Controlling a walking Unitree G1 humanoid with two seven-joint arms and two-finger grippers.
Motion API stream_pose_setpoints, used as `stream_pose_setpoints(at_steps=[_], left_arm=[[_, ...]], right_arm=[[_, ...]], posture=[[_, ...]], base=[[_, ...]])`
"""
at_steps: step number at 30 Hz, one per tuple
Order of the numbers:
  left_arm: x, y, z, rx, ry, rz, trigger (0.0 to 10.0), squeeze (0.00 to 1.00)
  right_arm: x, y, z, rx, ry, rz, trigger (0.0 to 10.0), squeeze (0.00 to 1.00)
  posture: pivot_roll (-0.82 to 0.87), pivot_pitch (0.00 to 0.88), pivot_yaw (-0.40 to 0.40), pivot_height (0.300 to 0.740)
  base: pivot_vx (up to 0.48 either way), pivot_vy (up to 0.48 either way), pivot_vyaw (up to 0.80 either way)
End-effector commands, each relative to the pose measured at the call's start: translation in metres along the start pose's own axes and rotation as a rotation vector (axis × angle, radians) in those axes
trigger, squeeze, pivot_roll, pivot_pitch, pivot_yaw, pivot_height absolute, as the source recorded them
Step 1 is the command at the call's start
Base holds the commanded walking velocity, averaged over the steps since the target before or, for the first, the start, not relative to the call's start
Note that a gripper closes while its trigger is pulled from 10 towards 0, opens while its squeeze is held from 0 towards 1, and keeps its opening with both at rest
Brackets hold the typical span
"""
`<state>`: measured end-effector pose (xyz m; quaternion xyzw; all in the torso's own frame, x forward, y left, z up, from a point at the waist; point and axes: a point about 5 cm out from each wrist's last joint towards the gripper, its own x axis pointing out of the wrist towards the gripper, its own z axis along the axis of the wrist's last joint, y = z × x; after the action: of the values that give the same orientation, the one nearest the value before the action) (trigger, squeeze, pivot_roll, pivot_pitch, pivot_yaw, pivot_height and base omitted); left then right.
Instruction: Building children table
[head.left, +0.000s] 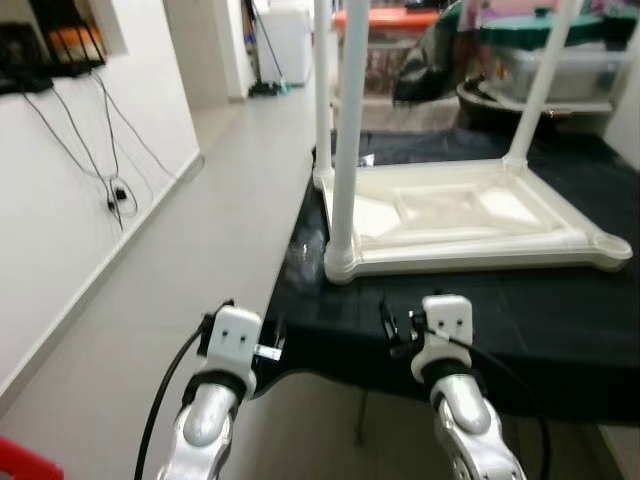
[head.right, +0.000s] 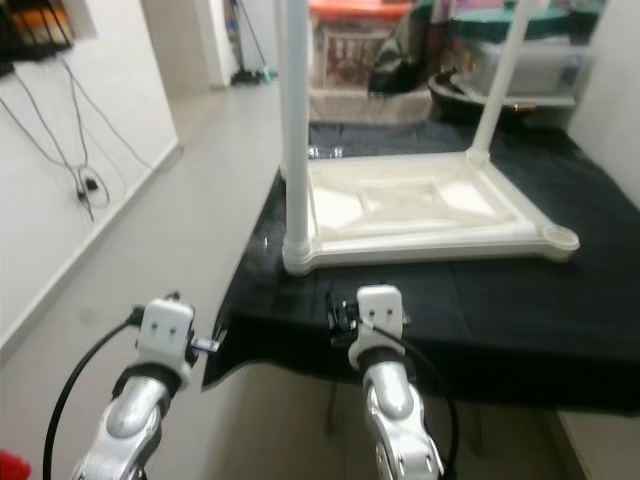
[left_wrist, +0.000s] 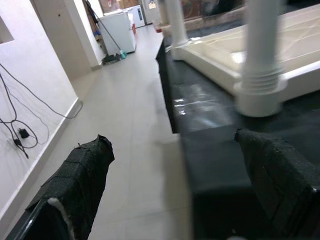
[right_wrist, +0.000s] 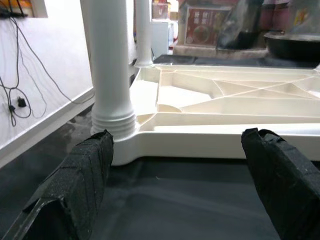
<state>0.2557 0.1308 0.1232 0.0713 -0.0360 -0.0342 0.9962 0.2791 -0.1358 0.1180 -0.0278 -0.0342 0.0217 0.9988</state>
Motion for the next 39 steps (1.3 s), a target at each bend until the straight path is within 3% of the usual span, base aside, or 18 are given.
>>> stream_pose_setpoints(at_steps=[1,10,31,34,39], left_arm=[[0.001,0.001,0.0,0.008,0.001,0.003,10.0,0.0],[0.002,0.004,0.005,-0.013,-0.02,0.025,10.0,0.0],[0.0,0.0,0.004,-0.022,-0.016,0.03,10.0,0.0],[0.0,-0.001,0.004,-0.024,-0.015,0.029,10.0,0.0],[-0.002,-0.004,0.002,-0.03,-0.008,0.011,10.0,0.0]], right_arm=[[-0.001,-0.002,-0.001,-0.004,0.004,-0.014,10.0,0.0],[0.001,-0.004,-0.003,-0.001,0.01,-0.025,10.0,0.0],[0.001,0.004,-0.002,-0.013,-0.004,0.048,10.0,0.0],[0.001,0.005,-0.002,-0.012,-0.005,0.053,10.0,0.0],[0.007,-0.005,0.0,-0.018,-0.01,-0.002,10.0,0.0]], posture=[[0.05,0.046,-0.025,0.74],[0.05,0.049,-0.025,0.74],[0.05,0.039,-0.031,0.74],[0.05,0.038,-0.032,0.74],[0.05,0.036,-0.025,0.74]], base=[[0.277,0.0,-0.58],[0.298,0.0,-0.22],[0.0,0.0,0.0],[0.0,0.0,0.8],[0.0,0.0,0.16]])
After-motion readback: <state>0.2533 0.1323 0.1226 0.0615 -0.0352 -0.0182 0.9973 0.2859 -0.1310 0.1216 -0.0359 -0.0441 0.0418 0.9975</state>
